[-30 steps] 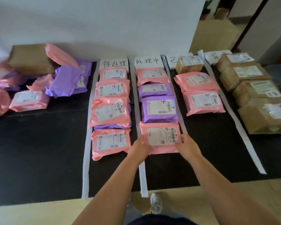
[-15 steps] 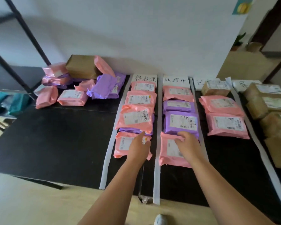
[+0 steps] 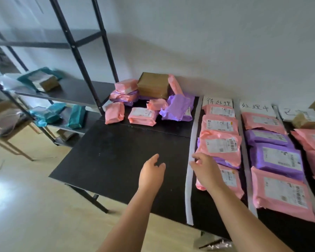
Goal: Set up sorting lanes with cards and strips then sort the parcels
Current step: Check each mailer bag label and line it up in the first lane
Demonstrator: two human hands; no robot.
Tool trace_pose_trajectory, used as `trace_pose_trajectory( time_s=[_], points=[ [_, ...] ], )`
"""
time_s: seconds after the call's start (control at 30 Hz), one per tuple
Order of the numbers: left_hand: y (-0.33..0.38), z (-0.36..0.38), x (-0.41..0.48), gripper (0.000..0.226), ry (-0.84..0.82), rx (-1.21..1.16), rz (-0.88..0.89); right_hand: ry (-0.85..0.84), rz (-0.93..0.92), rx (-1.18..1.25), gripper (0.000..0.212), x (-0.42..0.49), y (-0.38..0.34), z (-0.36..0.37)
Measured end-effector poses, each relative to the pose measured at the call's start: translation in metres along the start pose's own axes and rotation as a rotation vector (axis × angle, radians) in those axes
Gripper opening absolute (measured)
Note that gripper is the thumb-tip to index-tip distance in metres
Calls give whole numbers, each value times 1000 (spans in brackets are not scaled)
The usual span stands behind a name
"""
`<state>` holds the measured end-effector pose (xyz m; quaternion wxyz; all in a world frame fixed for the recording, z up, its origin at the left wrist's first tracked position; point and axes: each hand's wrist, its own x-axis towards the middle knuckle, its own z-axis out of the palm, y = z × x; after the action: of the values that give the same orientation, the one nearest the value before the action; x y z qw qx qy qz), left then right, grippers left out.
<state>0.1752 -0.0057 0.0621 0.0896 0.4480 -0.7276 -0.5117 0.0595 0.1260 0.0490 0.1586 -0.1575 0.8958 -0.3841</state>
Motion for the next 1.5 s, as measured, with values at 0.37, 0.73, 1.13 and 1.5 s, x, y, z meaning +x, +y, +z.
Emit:
trace_pose_trajectory(
  time_s=[0.37,0.73,1.13,1.5],
  points=[
    [-31,-96,63,51,-96,134,103,-11,45,26,39,-5,-73,94],
    [12,-74,169,47,-169,286,211,184,35,-91,32,132,-83,98],
    [36,-39,265,45,-207,361,203,204,-44,-513,35,287,-77,112],
    [39,-44,290,43,-265,356,205,208,-84,-688,12,309,-90,117]
  ],
)
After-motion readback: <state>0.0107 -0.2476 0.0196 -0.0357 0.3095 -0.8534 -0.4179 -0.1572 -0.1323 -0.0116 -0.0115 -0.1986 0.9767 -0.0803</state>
